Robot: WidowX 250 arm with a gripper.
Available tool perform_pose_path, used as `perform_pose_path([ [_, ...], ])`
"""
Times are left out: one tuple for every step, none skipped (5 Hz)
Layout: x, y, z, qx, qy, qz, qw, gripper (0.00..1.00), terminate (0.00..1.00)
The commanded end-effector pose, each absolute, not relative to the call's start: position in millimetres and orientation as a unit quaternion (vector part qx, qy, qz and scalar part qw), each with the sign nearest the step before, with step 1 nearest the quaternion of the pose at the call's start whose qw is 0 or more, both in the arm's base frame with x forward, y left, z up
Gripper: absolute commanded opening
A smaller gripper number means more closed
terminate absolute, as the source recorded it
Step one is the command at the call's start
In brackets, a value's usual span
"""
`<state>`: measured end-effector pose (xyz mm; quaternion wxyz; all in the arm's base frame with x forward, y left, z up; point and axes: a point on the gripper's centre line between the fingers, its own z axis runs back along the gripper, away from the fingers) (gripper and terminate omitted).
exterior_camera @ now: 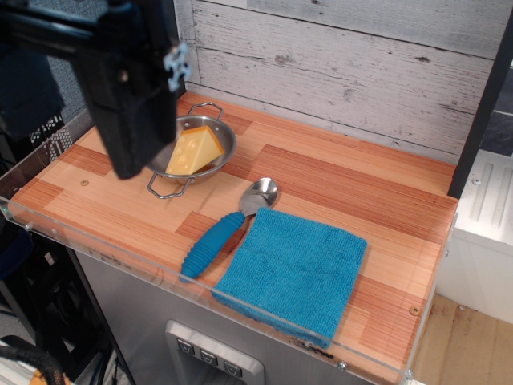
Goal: Move the napkin slightly upwards.
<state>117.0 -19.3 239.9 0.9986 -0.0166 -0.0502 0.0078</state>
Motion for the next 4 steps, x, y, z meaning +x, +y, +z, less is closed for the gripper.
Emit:
perform_pose_path([
  [117.0,-19.3,239.9,-0.017,-0.050,0.008,0.999,1.00,0.00],
  [129.3,-13.0,247.7,-0.017,-0.064,0.007,0.998,1.00,0.00],
  [157.8,11.7,273.6,-0.022,-0.112,0.006,0.993,1.00,0.00],
  [188.9,42.8,267.4,-0.032,-0.121,0.000,0.992,1.00,0.00],
])
